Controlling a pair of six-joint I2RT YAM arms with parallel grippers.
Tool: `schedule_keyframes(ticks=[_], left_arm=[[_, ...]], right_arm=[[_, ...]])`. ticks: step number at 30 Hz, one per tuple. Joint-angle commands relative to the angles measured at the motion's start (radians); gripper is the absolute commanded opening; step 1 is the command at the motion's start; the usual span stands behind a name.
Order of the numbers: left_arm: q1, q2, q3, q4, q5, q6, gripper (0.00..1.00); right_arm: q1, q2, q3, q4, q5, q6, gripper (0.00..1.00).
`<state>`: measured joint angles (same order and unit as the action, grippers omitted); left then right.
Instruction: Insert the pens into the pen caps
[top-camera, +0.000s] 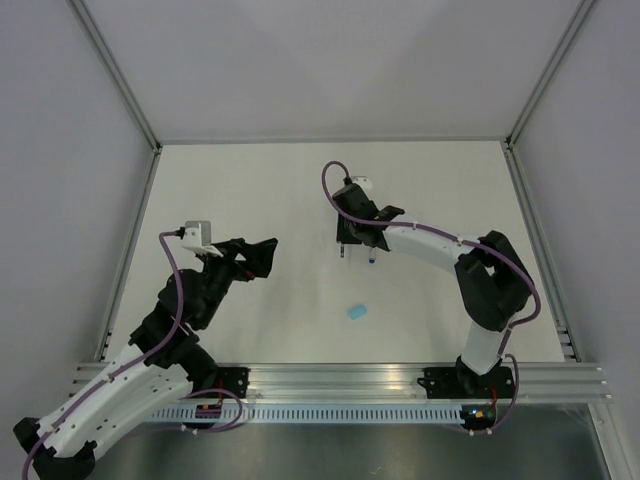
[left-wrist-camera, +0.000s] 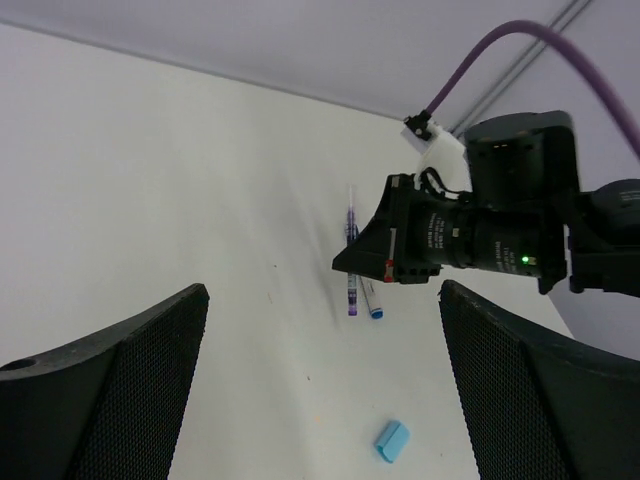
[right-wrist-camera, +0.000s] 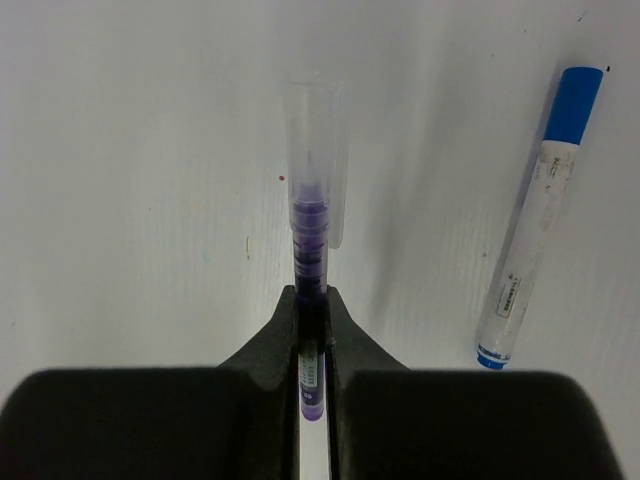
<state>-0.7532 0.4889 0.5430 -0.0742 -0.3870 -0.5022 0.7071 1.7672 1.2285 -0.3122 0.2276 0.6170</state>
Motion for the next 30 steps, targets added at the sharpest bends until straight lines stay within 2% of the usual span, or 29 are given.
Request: schedule_keyframes(ticks=[1,5,9,13,22,30], left_arm=[[-0.001,-0.038,-0.015,-0.010,-0.089,0.037,1.00],[-0.001,-0.059,-0.012,-0.021,-0.093,0.039,1.00],[-0.001,-0.049,-0.009,-0.024,-0.095,0.040,1.00],[-0.001,-0.038,-0.009,-0.022,-0.098,0.042,1.00],[-0.003,-0.024,-0.012,-0.018,-0.098,0.040,1.00],[-0.001,0.005,-0.018,0.004,-0.079,0.047,1.00]], right_arm=[[-0.003,0.109,0.146,-0.125,0.062,0.052,0.08],[-0.011,0.222,0.207,-0.188,0.122,0.044,0.09],[-0.034,0.274,0.220,-0.226,0.150,0.052,0.09],[-0.052,0.285,0.201,-0.272,0.219,0.053,0.15],[-0.078,0.242,0.163,-0.232,0.174,0.018,0.40],[-0.089,0.080,0.213,-0.284,0.153,-0.066,0.45]])
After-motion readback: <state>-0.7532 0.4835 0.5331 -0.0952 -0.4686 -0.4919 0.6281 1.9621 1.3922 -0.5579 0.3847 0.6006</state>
